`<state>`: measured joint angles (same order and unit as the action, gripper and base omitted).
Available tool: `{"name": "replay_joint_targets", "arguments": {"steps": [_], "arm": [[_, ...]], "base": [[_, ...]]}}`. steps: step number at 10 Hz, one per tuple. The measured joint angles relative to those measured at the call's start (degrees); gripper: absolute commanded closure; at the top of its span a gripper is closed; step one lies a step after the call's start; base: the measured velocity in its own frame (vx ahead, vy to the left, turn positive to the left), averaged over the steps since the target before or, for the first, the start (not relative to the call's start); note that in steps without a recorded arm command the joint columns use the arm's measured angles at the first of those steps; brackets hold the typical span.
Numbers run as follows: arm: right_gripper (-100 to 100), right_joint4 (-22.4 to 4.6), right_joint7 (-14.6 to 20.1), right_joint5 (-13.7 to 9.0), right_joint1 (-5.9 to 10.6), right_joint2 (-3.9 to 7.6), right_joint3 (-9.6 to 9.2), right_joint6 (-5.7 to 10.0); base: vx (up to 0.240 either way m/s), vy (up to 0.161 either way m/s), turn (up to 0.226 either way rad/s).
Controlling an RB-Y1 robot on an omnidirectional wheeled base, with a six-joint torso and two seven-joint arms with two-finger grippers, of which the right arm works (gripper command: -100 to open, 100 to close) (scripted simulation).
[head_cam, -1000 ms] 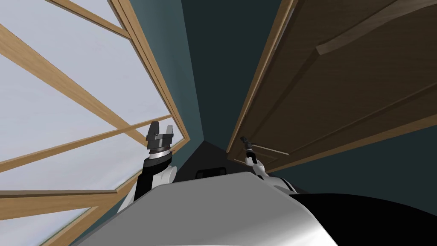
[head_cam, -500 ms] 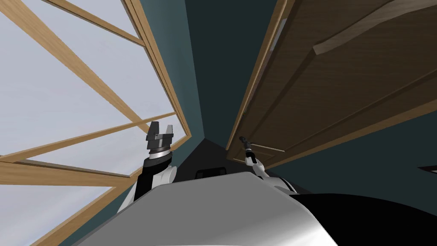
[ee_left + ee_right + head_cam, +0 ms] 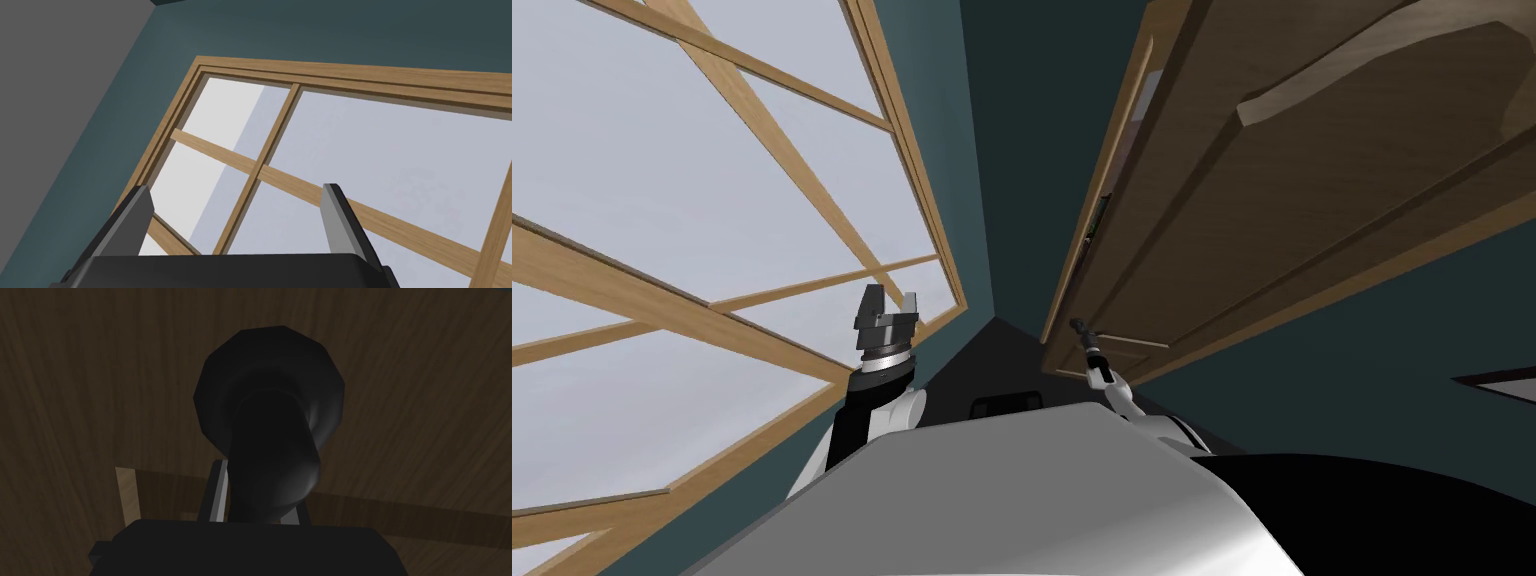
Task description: Pull the door open
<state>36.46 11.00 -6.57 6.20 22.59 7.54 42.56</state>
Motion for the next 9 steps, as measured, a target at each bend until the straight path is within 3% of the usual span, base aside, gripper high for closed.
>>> {"name": "replay_joint_targets", "arguments": {"steps": [2, 4, 9], "arm": [[100, 0.2, 1.3, 0.8, -0.34, 0.41, -1.66, 0.50], [100, 0.9, 1.9, 1.2, -0.75, 0.35, -2.41, 0.39], [100, 1.9, 5.0, 2.4, -2.42, 2.34, -5.24, 2.60]], "base": [[-0.248, -0.054, 0.077], [-0.116, -0.033, 0.047], [-0.217, -0.060, 0.107]]}}
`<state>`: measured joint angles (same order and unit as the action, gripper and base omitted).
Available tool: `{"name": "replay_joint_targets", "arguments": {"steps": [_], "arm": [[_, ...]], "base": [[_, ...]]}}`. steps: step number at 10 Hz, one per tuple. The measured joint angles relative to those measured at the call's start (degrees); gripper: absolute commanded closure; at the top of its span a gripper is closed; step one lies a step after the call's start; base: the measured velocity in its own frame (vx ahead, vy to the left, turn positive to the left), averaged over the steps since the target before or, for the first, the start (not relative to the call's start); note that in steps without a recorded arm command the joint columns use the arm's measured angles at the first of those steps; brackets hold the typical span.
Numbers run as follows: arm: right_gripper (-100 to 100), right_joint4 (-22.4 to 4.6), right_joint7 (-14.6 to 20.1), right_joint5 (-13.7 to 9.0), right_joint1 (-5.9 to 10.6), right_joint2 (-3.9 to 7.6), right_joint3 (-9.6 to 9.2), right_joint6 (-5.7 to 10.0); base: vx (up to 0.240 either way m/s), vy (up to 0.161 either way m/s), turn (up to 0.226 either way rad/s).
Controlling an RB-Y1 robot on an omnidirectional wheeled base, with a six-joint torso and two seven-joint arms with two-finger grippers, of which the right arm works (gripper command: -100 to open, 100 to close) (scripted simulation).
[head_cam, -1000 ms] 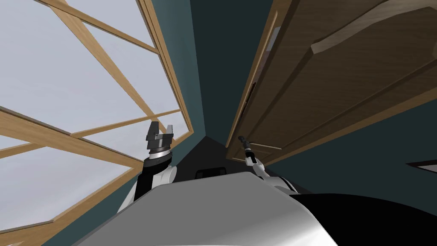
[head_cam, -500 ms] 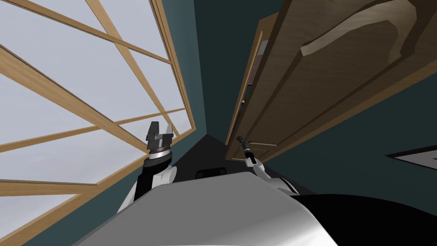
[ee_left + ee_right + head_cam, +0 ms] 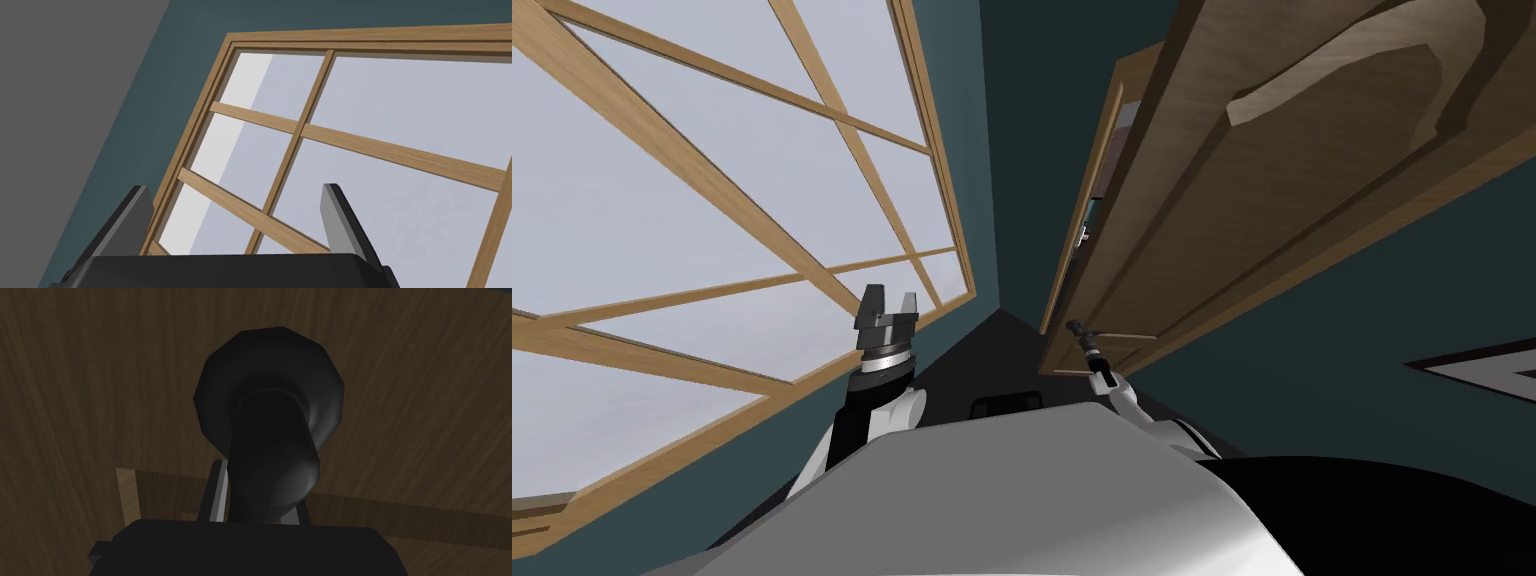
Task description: Pull the door open
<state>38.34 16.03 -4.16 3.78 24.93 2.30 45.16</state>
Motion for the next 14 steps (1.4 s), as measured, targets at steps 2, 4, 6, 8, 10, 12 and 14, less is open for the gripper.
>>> {"name": "replay_joint_targets", "arguments": {"steps": [2, 4, 6, 8, 10, 12, 14], "arm": [[100, 0.0, 1.3, 0.5, -0.61, 0.80, -1.23, 1.25], [100, 1.3, 2.7, 1.1, -1.89, 1.68, -2.46, 2.00], [100, 1.1, 3.3, 1.3, -2.59, 2.03, -3.01, 2.68], [100, 2.0, 4.8, 1.6, -3.99, 3.43, -3.93, 4.50], [100, 3.3, 5.9, 1.9, -5.90, 4.46, -4.80, 5.87], [100, 2.0, 6.9, 2.4, -6.36, 5.13, -5.76, 8.02], [100, 2.0, 8.2, 2.7, -7.35, 6.25, -6.70, 10.12]], "base": [[-0.241, -0.082, 0.110], [-0.162, -0.046, 0.063], [-0.166, -0.059, 0.122], [-0.227, -0.058, 0.123], [-0.154, -0.075, 0.067], [-0.165, -0.069, 0.093], [-0.123, -0.060, 0.066]]}}
